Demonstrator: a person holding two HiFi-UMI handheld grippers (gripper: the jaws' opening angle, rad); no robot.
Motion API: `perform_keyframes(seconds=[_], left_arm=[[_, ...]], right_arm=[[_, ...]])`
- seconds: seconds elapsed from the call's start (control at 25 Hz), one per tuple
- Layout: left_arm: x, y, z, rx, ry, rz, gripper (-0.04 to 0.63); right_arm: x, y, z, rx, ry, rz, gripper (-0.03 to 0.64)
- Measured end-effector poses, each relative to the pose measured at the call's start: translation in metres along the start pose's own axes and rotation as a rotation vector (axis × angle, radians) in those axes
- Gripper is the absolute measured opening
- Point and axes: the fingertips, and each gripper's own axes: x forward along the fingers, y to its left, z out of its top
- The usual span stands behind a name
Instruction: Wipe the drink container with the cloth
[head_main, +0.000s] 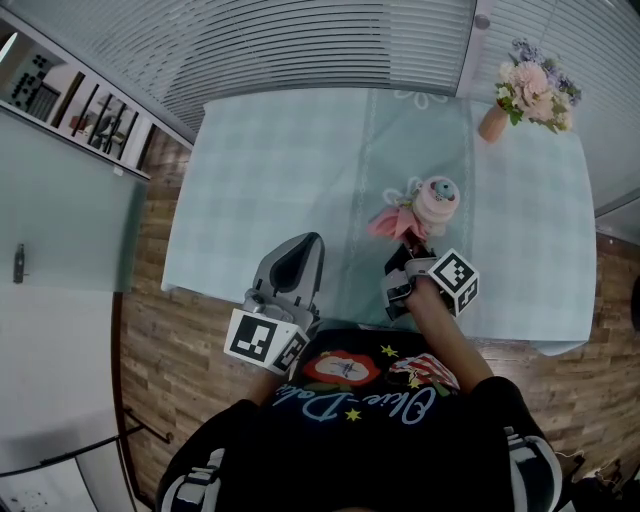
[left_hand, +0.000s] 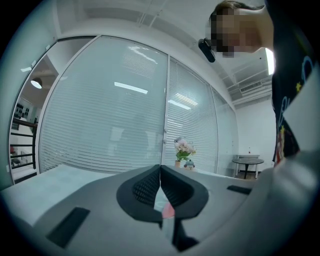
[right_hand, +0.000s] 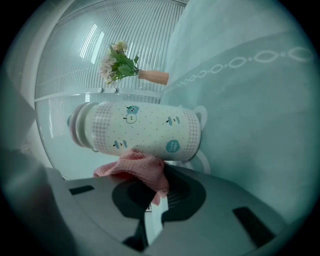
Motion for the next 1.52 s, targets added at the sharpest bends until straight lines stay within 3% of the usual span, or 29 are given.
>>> perform_keyframes(seconds=[0.4, 0.8, 1.24, 1.52], left_arm=[[-0.001, 0.007, 0.003, -0.002, -0.012, 0.009, 0.005], [-0.002, 0.008, 0.002, -0.003, -0.010, 0.011, 0.005], [0.011, -0.014, 0.000, -0.005, -0.007, -0.056, 0.005], [0.023, -0.033, 0.000, -0.002, -0.009, -0.122, 0.005]], right_arm=[[0.004, -0.015, -0.006, 0.115, 0.001, -0.048, 0.012], [0.005, -0.014, -0.009, 0.130, 0.016, -0.037, 0.012], [-0.009, 0.043, -0.054, -0.112, 0.324, 0.196, 0.012], [-0.036, 0.071, -0.078, -0.430, 0.464, 0.318, 0.012]])
